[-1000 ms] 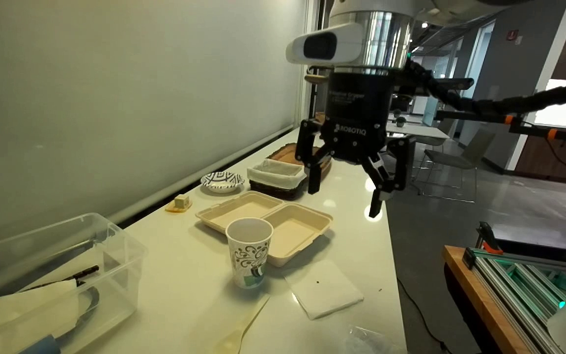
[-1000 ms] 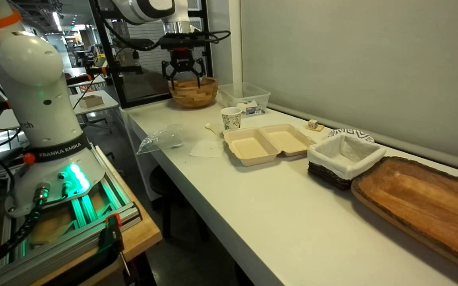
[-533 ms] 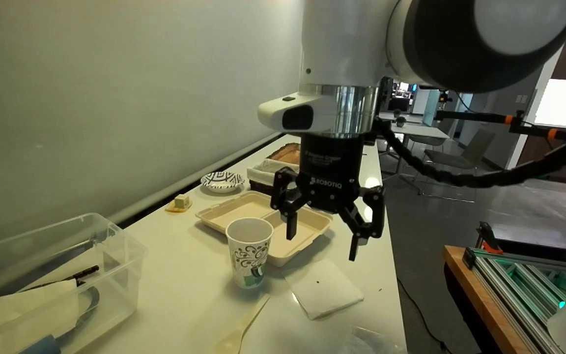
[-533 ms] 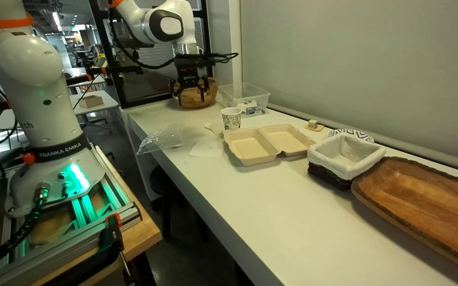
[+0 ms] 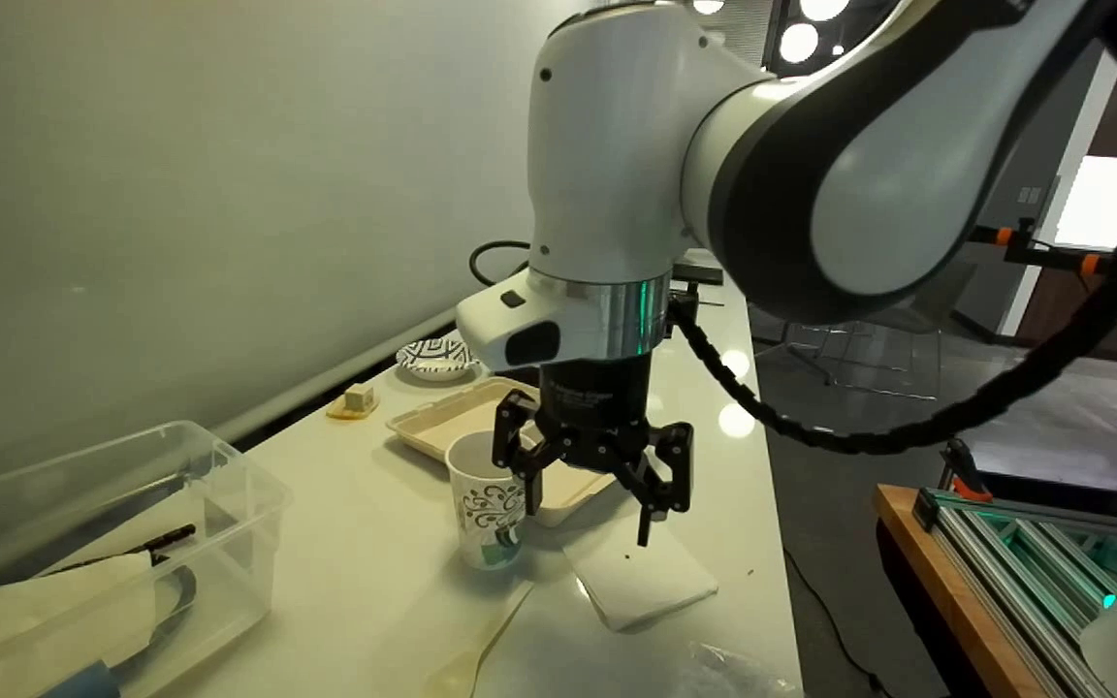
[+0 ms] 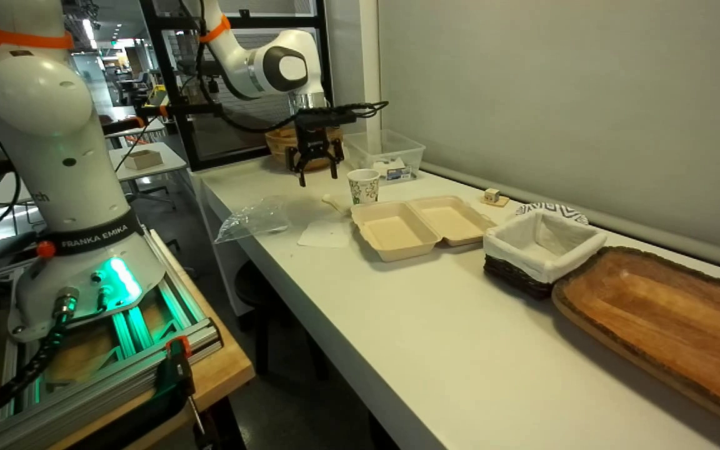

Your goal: Put the plastic spoon inside the paper cup

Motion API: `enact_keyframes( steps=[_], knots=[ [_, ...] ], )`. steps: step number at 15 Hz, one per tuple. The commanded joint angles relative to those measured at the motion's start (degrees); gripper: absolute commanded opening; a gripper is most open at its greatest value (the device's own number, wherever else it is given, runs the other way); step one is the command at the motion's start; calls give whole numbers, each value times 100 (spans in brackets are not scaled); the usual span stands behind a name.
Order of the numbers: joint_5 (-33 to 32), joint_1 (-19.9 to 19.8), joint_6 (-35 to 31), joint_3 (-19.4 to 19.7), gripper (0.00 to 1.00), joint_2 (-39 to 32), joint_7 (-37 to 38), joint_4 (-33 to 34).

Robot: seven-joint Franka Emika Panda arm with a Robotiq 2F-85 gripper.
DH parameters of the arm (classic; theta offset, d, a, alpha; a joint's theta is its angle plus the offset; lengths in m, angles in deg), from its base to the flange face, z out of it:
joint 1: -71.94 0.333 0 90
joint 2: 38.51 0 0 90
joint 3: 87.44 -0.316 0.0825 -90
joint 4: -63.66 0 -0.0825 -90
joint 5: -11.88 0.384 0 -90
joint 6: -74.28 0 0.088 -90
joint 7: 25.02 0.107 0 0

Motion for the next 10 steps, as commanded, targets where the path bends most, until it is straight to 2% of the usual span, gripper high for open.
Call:
enact_keyframes(
  steps=[1,4,10],
  knots=[
    [-315,-200,-85,-183,100,-650,-27,459],
    [-453,-218,-182,-281,100,-1041,68,719],
    [-884,-205,-541,-228,100,-1590,366,1078]
  ],
)
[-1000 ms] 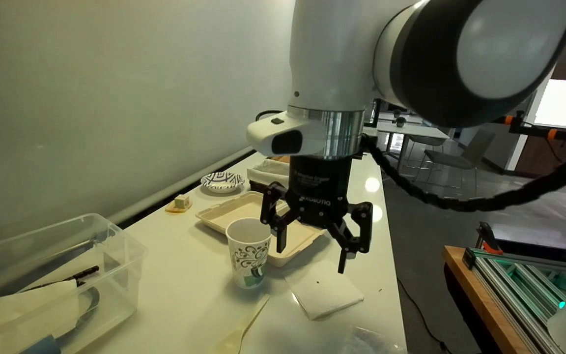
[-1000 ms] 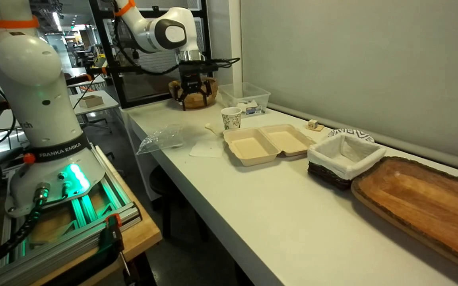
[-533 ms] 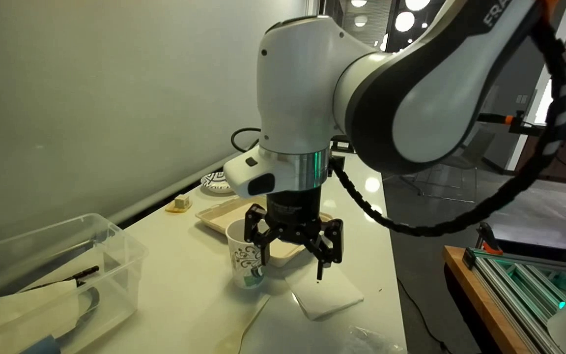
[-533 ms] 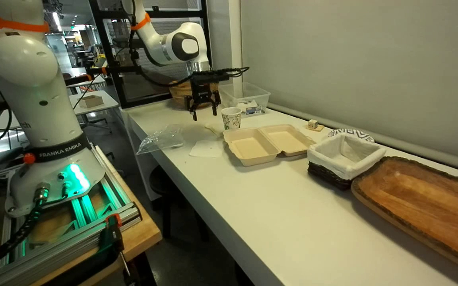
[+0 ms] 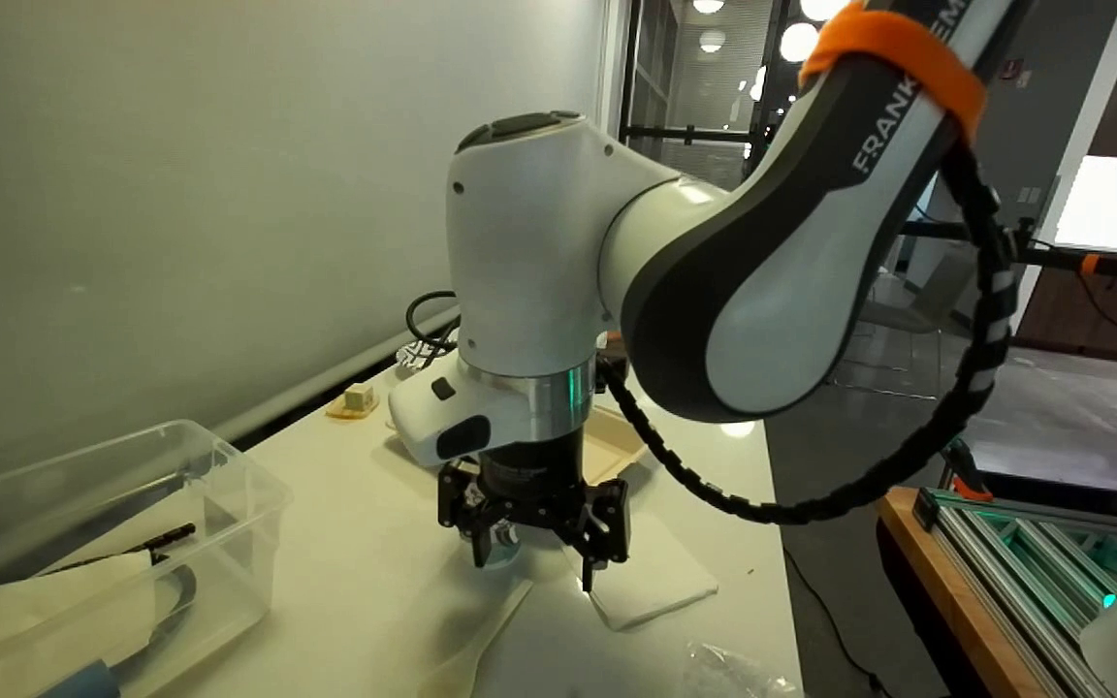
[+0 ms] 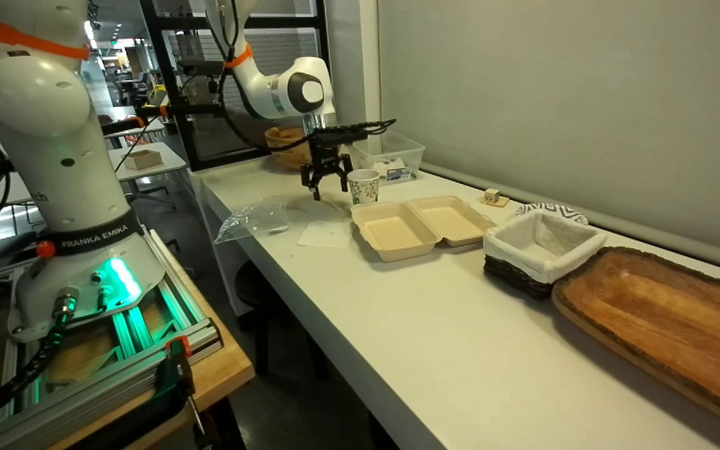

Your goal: Put the plastic spoon inside the paper cup

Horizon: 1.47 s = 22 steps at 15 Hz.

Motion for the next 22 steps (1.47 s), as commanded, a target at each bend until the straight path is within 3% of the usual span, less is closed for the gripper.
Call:
enact_keyframes(
  steps=[1,7,11,15,17,21,22],
  knots=[
    [-297,-69,-341,-12,96,-383,271,216],
    [-582,8,-750,65,59,-646,529,278],
    [-777,22,-857,72,51,-727,628,305],
    [-813,-21,-889,-1,30,-787,545,326],
    [-827,-20,-876,-13,28,-796,532,327],
    [-940,13,-781,9,0,-787,518,330],
    [-918,1,-781,-21,0,-758,527,309]
  ],
)
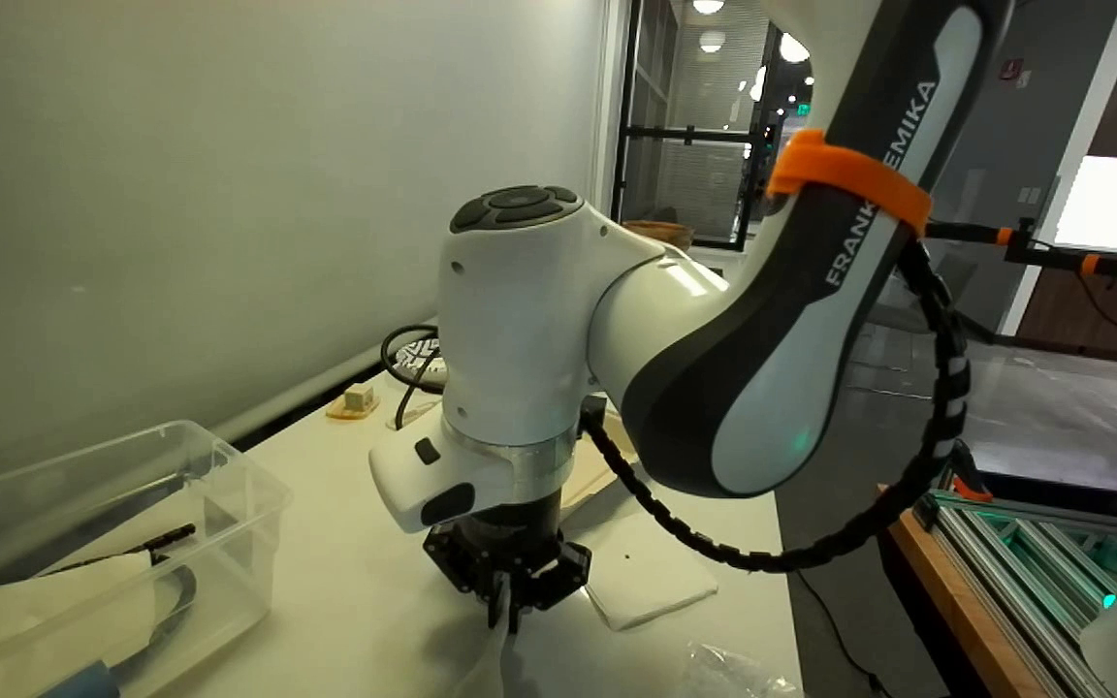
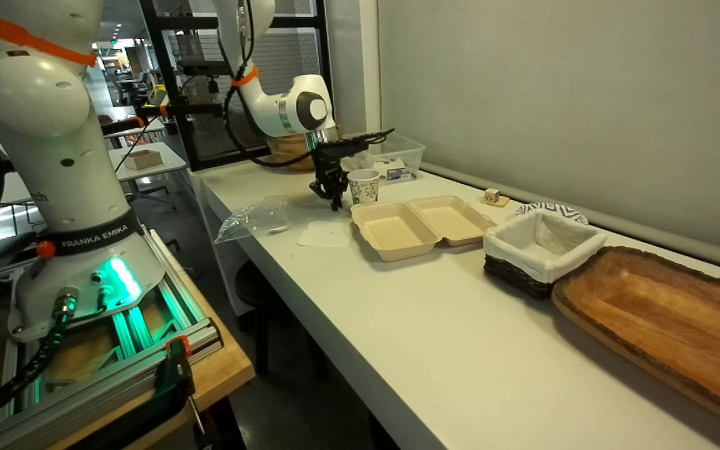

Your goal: Put the plastic spoon inside the paper cup

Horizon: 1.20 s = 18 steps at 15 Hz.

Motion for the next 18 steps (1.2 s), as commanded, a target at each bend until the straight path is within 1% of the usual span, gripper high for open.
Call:
enact_keyframes(
  steps=[1,2,3,7,9,12,14,15,18],
  knots=[
    [-107,34,46,-38,3,-4,139,23],
    [-122,114,125,7,3,86,279,-2],
    [-52,155,217,-31,3,261,399,-75],
    [393,155,607,-423,3,1009,898,-342],
    [430,261,1098,-506,3,1465,1282,-401],
    [88,425,2141,-546,3,2188,1748,-410],
    [-235,468,2815,-586,3,2595,1906,-294],
    [-517,467,3127,-594,3,2759,1969,-178],
    [-1214,347,3677,-579,3,2972,2002,145]
  ],
)
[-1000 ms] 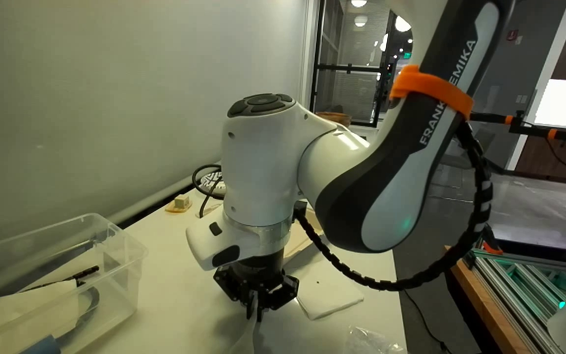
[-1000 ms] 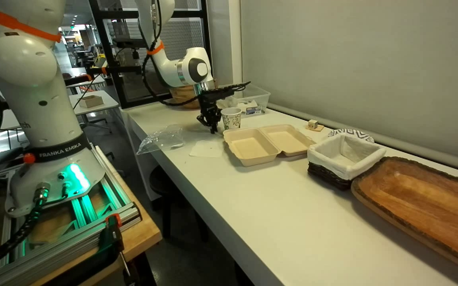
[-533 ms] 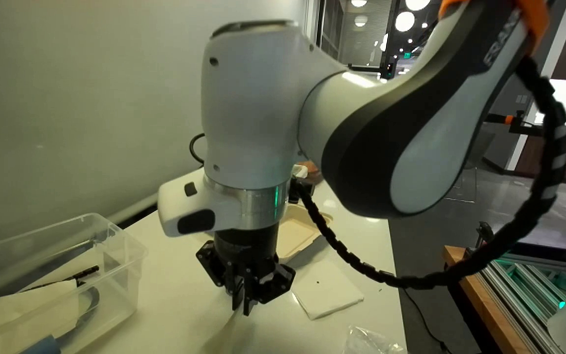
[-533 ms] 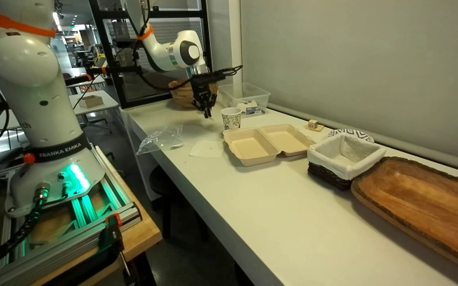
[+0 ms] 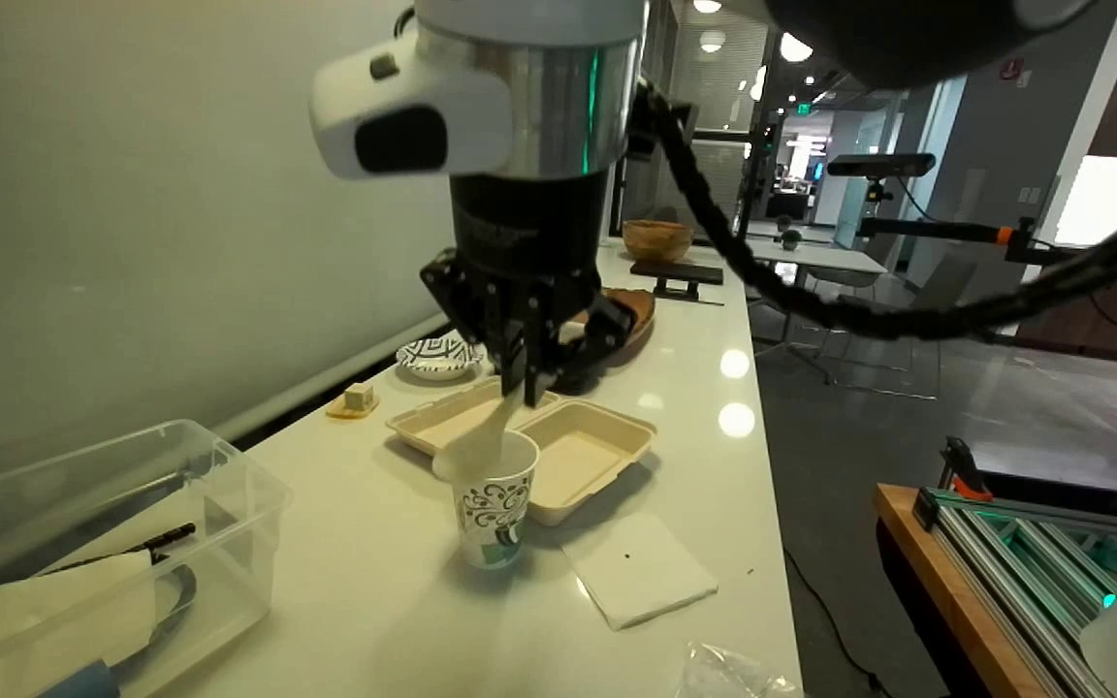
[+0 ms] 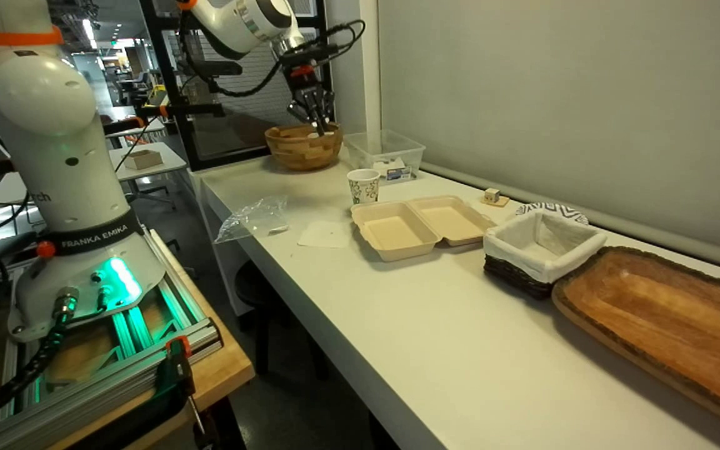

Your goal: Put the plastic spoon inside the paper cup

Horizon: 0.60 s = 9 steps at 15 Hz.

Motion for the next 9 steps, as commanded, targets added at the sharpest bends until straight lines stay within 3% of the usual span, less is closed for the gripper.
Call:
enact_keyframes(
  steps=[1,5,9],
  knots=[
    [-897,-125,537,27,3,222,207,254],
    [-1708,-367,443,230,3,-95,371,442],
    [-2123,-515,444,379,3,-563,583,435]
  ],
)
